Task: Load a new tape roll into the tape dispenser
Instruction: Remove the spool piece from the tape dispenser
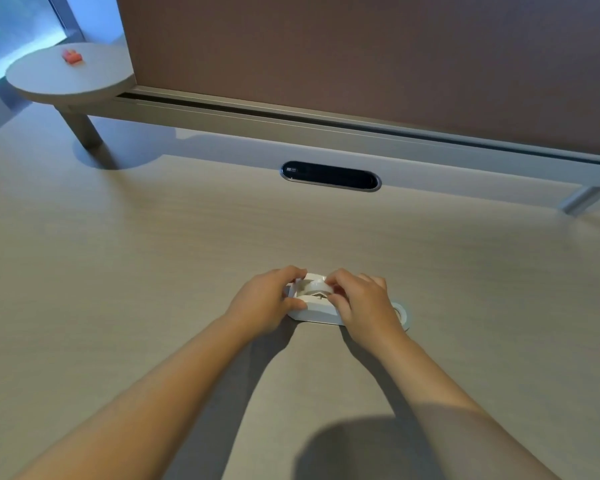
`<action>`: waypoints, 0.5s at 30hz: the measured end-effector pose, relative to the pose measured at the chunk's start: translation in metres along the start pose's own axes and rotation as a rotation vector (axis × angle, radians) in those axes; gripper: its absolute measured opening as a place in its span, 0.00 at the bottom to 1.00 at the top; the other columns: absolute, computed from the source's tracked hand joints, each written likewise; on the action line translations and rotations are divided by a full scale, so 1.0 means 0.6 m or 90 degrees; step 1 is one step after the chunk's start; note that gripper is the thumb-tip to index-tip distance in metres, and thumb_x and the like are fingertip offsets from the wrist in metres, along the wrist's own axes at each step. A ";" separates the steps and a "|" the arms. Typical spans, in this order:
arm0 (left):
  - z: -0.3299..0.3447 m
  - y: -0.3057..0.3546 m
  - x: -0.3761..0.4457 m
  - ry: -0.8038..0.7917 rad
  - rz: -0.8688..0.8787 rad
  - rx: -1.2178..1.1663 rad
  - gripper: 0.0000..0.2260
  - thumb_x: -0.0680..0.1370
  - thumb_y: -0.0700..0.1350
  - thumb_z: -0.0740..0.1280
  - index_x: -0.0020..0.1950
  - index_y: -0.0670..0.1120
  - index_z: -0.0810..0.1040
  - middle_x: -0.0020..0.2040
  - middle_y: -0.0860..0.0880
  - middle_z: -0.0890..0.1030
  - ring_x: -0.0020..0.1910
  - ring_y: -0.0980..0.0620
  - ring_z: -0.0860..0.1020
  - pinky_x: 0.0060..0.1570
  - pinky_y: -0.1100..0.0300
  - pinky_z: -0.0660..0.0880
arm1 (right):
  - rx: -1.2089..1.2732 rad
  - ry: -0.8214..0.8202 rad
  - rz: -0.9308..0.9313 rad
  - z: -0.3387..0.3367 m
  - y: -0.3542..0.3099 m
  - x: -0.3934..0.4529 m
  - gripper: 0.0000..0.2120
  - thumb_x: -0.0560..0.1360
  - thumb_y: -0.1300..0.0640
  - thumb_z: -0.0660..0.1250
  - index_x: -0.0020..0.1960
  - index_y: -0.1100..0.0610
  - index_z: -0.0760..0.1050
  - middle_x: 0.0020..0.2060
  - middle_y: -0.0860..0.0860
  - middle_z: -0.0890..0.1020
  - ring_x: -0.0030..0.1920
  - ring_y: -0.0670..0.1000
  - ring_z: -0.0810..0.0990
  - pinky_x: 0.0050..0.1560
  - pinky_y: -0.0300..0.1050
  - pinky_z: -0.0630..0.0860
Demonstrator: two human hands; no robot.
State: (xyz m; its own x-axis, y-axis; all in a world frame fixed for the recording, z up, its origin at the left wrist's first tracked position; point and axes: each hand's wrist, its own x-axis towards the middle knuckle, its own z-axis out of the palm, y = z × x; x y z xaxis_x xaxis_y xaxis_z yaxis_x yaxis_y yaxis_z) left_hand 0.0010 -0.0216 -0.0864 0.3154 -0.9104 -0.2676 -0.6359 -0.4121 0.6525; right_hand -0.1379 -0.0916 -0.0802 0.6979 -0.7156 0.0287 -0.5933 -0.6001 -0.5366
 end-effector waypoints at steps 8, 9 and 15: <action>-0.017 0.026 -0.014 0.037 0.061 0.013 0.24 0.72 0.48 0.65 0.67 0.47 0.65 0.68 0.47 0.69 0.67 0.49 0.66 0.66 0.54 0.63 | 0.246 0.041 0.004 -0.043 -0.003 0.005 0.06 0.74 0.62 0.62 0.46 0.55 0.76 0.40 0.49 0.78 0.41 0.48 0.74 0.38 0.31 0.69; -0.021 0.037 -0.022 0.047 0.058 -0.090 0.23 0.72 0.47 0.65 0.66 0.46 0.66 0.67 0.46 0.71 0.64 0.50 0.69 0.64 0.55 0.66 | 0.313 0.039 0.022 -0.049 -0.007 0.002 0.07 0.73 0.62 0.62 0.43 0.51 0.76 0.38 0.47 0.78 0.39 0.45 0.75 0.37 0.29 0.70; -0.008 0.058 -0.054 -0.006 0.006 -0.488 0.05 0.75 0.41 0.62 0.46 0.44 0.76 0.39 0.49 0.78 0.32 0.63 0.77 0.36 0.70 0.75 | 0.580 -0.004 0.080 -0.041 -0.019 -0.026 0.11 0.72 0.61 0.65 0.37 0.47 0.77 0.37 0.49 0.81 0.40 0.47 0.79 0.43 0.39 0.75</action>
State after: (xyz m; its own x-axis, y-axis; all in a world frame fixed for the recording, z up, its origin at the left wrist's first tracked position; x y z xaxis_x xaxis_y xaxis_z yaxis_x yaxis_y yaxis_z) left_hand -0.0278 -0.0060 -0.0514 0.3046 -0.9156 -0.2625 0.0292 -0.2665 0.9634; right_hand -0.1520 -0.0827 -0.0537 0.6532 -0.7532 -0.0775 -0.1207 -0.0025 -0.9927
